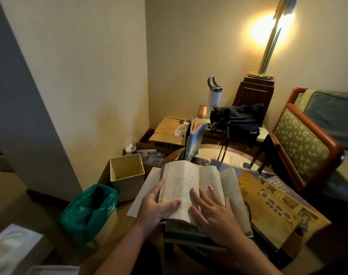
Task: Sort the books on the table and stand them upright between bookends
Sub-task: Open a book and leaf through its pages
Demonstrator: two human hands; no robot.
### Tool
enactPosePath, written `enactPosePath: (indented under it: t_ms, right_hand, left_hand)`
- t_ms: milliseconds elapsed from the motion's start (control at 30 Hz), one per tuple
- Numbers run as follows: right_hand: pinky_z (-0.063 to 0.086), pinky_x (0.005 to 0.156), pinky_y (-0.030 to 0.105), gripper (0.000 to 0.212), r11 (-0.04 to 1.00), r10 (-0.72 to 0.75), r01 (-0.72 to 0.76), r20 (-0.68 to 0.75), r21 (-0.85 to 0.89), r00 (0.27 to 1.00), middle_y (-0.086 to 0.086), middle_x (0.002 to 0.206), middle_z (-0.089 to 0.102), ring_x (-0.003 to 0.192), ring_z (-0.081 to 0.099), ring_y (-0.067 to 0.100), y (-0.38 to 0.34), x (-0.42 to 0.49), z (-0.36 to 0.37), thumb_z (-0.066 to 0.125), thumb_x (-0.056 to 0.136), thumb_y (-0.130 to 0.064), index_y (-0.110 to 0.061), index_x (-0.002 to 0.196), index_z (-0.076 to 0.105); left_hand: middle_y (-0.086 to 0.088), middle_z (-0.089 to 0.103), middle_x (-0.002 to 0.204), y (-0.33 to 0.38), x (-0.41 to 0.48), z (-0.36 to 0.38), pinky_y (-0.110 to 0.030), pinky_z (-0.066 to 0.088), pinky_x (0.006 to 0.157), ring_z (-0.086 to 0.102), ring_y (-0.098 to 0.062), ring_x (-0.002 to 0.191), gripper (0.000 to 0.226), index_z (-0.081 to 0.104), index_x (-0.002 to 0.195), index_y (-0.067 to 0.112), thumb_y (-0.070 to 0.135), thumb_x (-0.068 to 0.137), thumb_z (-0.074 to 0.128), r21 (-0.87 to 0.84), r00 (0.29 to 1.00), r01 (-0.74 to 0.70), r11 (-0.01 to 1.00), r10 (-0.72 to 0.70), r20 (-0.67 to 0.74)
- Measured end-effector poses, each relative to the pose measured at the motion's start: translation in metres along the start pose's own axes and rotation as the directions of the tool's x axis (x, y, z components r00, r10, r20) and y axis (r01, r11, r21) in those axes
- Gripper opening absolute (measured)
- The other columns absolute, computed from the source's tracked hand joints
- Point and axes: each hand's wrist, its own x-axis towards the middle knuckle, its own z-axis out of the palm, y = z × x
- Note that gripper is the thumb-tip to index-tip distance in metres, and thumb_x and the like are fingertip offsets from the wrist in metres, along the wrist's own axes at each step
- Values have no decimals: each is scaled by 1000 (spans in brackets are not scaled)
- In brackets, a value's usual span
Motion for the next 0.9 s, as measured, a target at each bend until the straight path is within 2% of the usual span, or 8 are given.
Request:
enactPosePath:
  t_ms: [67,167,267,400,600,733,800,900]
  right_hand:
    - [-20,113,62,55,999,-13,13,0,37,1000,-23,161,-13,144,-31,11,-1,-3,-2,7,91,-78,-68,142,-13]
    - [-23,110,60,50,998,-36,35,21,61,999,-21,161,-12,144,-30,11,-3,-7,-6,9,90,-80,-75,137,-4]
    - [-23,111,62,45,998,-53,51,33,43,998,-19,162,-12,145,-29,11,-5,-12,-8,10,90,-80,-79,133,-3]
    - [-18,113,65,49,994,-98,100,45,-43,994,-17,161,-14,146,-28,14,-7,-20,-14,13,92,-79,-75,137,-6]
    - [-19,110,69,53,973,-186,191,54,-126,981,-22,163,-7,149,-23,16,-19,-21,-17,13,96,-72,-63,148,4]
    - [-9,117,66,57,981,-176,173,-33,-90,984,-22,163,-4,150,-20,13,-13,-22,-13,19,98,-65,-53,153,10]
    - [-1,121,61,60,989,-140,134,-102,-66,985,-16,164,-10,149,-23,13,-8,-24,-10,22,99,-63,-48,155,9]
    - [-5,121,47,68,998,-57,54,-152,-25,987,-8,160,-26,147,-29,19,-1,-29,-12,35,98,-64,-49,154,-1]
  left_hand:
    - [6,51,130,-2,0,1,-47,59,89,56,-25,118,73,56,131,45,31,67,88,-158,995,99,982,-95,33]
    - [2,51,132,-6,0,0,-51,57,92,56,-32,119,58,66,124,42,25,72,85,-270,980,194,943,-172,102]
    - [11,49,133,-5,-1,-1,-40,57,93,52,-20,119,45,69,120,41,25,80,79,-106,986,138,985,-126,109]
    - [19,45,131,-6,-6,0,-19,53,79,44,-8,119,51,62,124,45,35,79,81,144,993,-10,990,-8,121]
    - [15,50,137,-16,-3,-5,-48,52,101,46,-22,129,57,63,120,53,32,73,87,152,997,-7,988,-6,83]
    - [15,52,137,-16,0,-6,-46,55,98,48,-19,129,59,62,119,56,29,73,87,174,996,-46,984,32,85]
    - [14,53,137,-15,0,-4,-42,56,97,48,-18,129,59,62,119,56,28,73,86,181,995,-66,981,51,89]
    - [14,52,137,-14,0,-4,-35,56,96,48,-14,128,59,62,120,54,26,74,86,200,995,-74,977,58,83]
